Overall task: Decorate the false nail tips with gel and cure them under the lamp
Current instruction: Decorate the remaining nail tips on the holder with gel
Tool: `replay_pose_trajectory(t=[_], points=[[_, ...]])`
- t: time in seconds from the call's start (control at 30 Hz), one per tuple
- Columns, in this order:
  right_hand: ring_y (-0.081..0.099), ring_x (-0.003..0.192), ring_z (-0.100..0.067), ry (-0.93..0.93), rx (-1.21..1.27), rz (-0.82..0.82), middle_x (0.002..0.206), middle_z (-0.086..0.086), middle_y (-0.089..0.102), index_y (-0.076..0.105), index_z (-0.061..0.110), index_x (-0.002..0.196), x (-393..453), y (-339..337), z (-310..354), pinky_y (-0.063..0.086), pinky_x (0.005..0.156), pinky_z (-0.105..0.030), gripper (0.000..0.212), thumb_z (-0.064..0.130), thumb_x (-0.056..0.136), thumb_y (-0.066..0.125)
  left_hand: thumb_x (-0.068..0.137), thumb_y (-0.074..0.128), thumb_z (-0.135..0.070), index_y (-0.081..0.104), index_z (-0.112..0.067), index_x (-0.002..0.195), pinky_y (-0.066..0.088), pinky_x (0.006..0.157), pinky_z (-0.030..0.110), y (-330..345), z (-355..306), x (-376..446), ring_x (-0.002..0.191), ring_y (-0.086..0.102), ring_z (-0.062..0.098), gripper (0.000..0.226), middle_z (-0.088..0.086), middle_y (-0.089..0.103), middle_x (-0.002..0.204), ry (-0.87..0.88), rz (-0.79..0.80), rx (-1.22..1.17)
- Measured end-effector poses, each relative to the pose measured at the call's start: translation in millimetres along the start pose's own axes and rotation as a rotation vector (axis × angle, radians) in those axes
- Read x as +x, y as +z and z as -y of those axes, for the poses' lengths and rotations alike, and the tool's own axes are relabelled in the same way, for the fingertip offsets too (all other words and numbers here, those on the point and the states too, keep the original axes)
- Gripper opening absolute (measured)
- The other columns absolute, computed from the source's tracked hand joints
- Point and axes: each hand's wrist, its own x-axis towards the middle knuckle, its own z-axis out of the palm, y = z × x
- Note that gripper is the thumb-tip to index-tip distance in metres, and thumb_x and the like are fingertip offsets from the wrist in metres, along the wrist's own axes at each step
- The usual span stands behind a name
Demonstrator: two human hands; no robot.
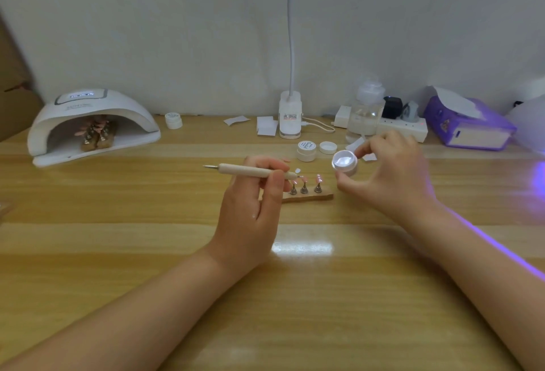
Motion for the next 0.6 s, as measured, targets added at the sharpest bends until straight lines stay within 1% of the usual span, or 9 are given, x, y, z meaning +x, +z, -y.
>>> replay_pose_trajectory(t=[0.07, 0.1, 0.17, 0.27, 0.33, 0.4, 0.5, 0.6], points=[[0.049, 0.085, -0.027, -0.115, -0.015, -0.032, 0.085, -0.004, 0.056, 0.064, 0.011, 0.079, -1, -5, 13, 0.039, 0.074, -0.038, 0.036, 0.039, 0.06, 0.075, 0.094, 0.04, -0.031, 0.05, -0.033, 0.096, 0.051, 0.07, 0.022, 0, -3, -1, 0.078, 0.064, 0.005, 0.011, -0.005, 0.065, 0.082, 0.022, 0.02, 0.003], [0.049, 0.084, -0.029, -0.163, -0.013, -0.045, 0.084, -0.005, 0.056, 0.064, 0.01, 0.078, -2, -6, 19, 0.04, 0.073, -0.039, 0.037, 0.039, 0.059, 0.076, 0.094, 0.04, -0.031, 0.05, -0.033, 0.096, 0.05, 0.07, 0.021, 0, -3, -1, 0.079, 0.063, 0.004, 0.011, -0.005, 0.065, 0.082, 0.028, 0.022, 0.004], [0.049, 0.083, -0.028, -0.241, -0.02, -0.063, 0.082, -0.005, 0.055, 0.064, 0.01, 0.077, -5, -9, 30, 0.039, 0.071, -0.039, 0.037, 0.04, 0.059, 0.075, 0.094, 0.04, -0.03, 0.05, -0.032, 0.097, 0.048, 0.071, 0.015, 0, -4, 1, 0.079, 0.063, 0.002, 0.011, -0.007, 0.065, 0.082, 0.027, 0.014, 0.002], [0.05, 0.082, -0.027, -0.309, -0.026, -0.087, 0.081, -0.003, 0.055, 0.063, 0.011, 0.076, -10, -8, 40, 0.038, 0.072, -0.037, 0.036, 0.041, 0.058, 0.071, 0.093, 0.04, -0.03, 0.051, -0.03, 0.097, 0.047, 0.072, 0.014, -1, -4, 2, 0.079, 0.063, 0.004, 0.012, -0.003, 0.065, 0.083, 0.021, 0.013, 0.014], [0.051, 0.083, -0.027, -0.332, -0.03, -0.091, 0.081, -0.003, 0.055, 0.062, 0.011, 0.076, -13, -6, 43, 0.036, 0.074, -0.035, 0.035, 0.041, 0.058, 0.071, 0.093, 0.041, -0.031, 0.052, -0.032, 0.097, 0.048, 0.073, 0.018, -1, -4, 1, 0.079, 0.063, 0.007, 0.011, -0.004, 0.063, 0.083, 0.029, 0.029, 0.04], [0.051, 0.082, -0.027, -0.34, -0.031, -0.087, 0.081, -0.002, 0.055, 0.062, 0.011, 0.076, -15, -5, 43, 0.035, 0.074, -0.033, 0.035, 0.041, 0.059, 0.07, 0.094, 0.042, -0.033, 0.052, -0.036, 0.096, 0.05, 0.074, 0.025, -1, -5, 2, 0.08, 0.062, 0.011, 0.011, -0.01, 0.061, 0.082, 0.037, 0.039, 0.081], [0.051, 0.082, -0.027, -0.342, -0.022, -0.093, 0.08, -0.002, 0.055, 0.062, 0.011, 0.076, -15, -4, 43, 0.037, 0.073, -0.034, 0.035, 0.042, 0.06, 0.068, 0.094, 0.042, -0.035, 0.053, -0.039, 0.094, 0.05, 0.074, 0.031, 0, -5, 3, 0.082, 0.062, 0.014, 0.011, -0.016, 0.059, 0.082, 0.034, 0.047, 0.123], [0.052, 0.082, -0.026, -0.36, -0.009, -0.101, 0.081, -0.002, 0.056, 0.062, 0.011, 0.075, -15, -5, 46, 0.039, 0.072, -0.036, 0.034, 0.042, 0.062, 0.066, 0.093, 0.042, -0.037, 0.054, -0.038, 0.095, 0.051, 0.076, 0.035, 0, -4, 3, 0.085, 0.061, 0.016, 0.012, -0.015, 0.059, 0.086, 0.015, 0.05, 0.128]])
